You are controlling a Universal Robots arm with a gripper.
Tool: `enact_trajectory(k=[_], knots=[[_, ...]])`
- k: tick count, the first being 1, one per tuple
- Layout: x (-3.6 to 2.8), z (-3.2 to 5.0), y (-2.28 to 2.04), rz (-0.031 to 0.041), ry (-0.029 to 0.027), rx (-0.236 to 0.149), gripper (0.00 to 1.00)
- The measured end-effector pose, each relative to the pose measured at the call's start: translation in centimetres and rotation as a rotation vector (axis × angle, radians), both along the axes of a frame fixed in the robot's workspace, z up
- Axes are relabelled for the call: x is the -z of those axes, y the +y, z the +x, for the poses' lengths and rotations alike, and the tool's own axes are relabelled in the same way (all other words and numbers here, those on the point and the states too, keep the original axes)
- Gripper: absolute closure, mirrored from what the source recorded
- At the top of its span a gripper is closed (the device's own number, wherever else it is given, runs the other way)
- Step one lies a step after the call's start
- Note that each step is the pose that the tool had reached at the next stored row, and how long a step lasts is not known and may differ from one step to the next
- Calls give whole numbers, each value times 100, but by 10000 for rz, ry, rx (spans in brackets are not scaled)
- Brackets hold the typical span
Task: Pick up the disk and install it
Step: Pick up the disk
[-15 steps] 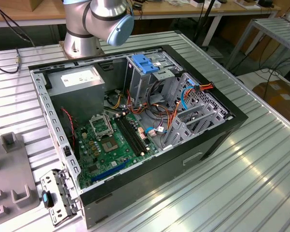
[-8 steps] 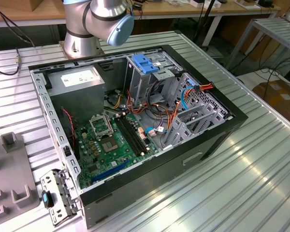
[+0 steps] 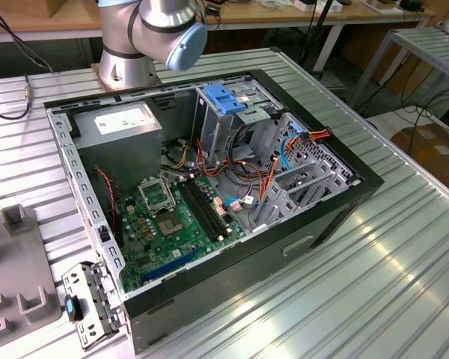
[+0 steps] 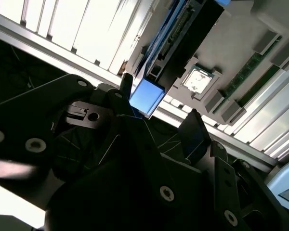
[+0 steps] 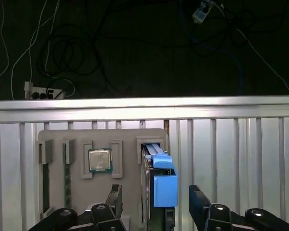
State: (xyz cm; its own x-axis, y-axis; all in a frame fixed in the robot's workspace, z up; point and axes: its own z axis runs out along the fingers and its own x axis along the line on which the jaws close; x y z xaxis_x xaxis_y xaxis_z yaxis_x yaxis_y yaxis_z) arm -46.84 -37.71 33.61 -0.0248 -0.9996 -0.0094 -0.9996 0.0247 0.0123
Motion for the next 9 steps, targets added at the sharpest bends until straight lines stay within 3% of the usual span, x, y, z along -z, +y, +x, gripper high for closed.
enact_trajectory(k=[8, 9], knots=[[191, -26, 5, 1, 0, 1, 34], [244, -31, 10, 0, 1, 0, 34]])
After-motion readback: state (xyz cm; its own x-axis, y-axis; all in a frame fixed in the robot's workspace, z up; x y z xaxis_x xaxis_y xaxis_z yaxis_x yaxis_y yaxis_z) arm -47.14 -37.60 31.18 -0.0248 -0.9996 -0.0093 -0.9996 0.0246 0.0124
